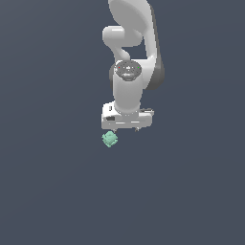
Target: Pick up the object and move it to a goal position.
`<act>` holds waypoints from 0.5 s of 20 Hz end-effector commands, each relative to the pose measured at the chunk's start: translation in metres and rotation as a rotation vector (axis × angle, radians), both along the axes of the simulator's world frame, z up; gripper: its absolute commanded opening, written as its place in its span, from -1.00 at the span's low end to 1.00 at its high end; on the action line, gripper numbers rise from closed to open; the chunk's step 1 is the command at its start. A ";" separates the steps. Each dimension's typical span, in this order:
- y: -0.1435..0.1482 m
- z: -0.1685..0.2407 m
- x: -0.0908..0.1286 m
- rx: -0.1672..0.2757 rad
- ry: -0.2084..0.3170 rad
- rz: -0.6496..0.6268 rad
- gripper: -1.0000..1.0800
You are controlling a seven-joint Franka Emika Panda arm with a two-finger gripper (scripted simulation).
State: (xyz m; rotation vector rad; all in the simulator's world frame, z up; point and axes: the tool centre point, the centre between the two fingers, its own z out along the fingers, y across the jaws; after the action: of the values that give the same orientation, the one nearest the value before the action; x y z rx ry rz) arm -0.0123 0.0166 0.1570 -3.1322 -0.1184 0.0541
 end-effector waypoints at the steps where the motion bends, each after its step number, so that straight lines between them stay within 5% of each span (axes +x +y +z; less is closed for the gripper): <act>1: -0.002 -0.002 0.000 0.000 -0.001 0.015 0.92; 10: -0.019 -0.015 -0.004 0.001 -0.008 0.135 0.92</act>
State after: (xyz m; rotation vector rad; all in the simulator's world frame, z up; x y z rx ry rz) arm -0.0157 0.0009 0.1448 -3.1221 -0.2911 0.0447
